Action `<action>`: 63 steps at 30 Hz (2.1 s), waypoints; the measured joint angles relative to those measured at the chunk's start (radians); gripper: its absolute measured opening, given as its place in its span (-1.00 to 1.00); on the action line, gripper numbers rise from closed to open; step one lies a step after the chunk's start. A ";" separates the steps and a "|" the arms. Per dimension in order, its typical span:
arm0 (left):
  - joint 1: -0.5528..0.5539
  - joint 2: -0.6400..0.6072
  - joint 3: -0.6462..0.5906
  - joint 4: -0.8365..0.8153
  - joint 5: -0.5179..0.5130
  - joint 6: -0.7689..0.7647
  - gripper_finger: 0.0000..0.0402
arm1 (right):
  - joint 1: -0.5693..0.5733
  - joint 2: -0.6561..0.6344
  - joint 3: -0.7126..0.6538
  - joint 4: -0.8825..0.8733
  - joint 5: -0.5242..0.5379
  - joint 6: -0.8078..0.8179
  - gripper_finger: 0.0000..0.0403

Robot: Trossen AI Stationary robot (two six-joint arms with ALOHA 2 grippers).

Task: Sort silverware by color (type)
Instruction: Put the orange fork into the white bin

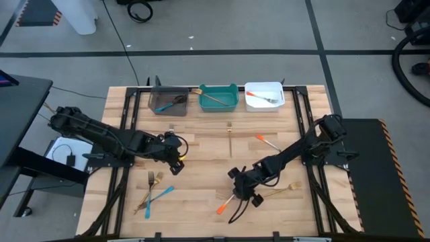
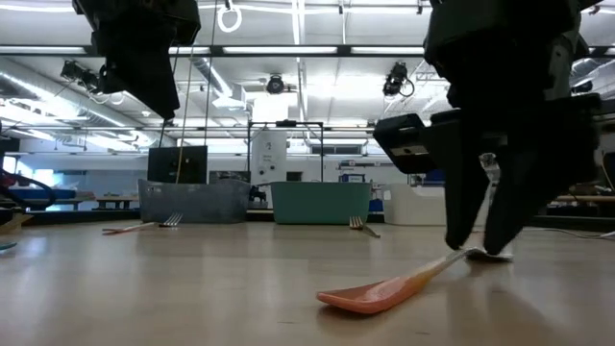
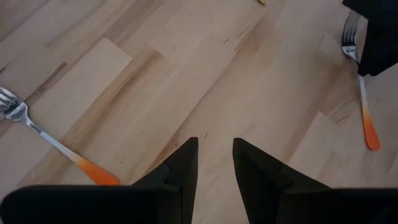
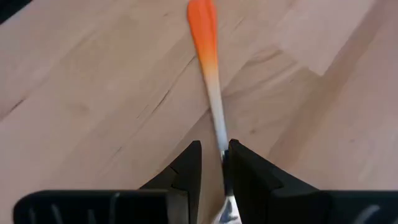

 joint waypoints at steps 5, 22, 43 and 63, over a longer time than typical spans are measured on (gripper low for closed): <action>0.000 0.000 0.000 0.000 -0.017 0.004 -0.46 | 0.008 0.000 0.000 -0.037 0.059 0.002 -0.57; 0.000 0.000 0.000 -0.001 -0.039 0.008 -0.46 | 0.005 0.023 0.004 -0.092 0.107 0.227 -0.93; 0.000 0.000 0.000 0.015 -0.064 0.007 -0.46 | -0.093 -0.294 -0.003 -0.357 0.266 0.319 -0.93; 0.264 0.000 0.000 0.145 -0.210 0.115 -0.46 | -0.817 -0.854 -0.002 -0.557 0.747 0.089 -0.93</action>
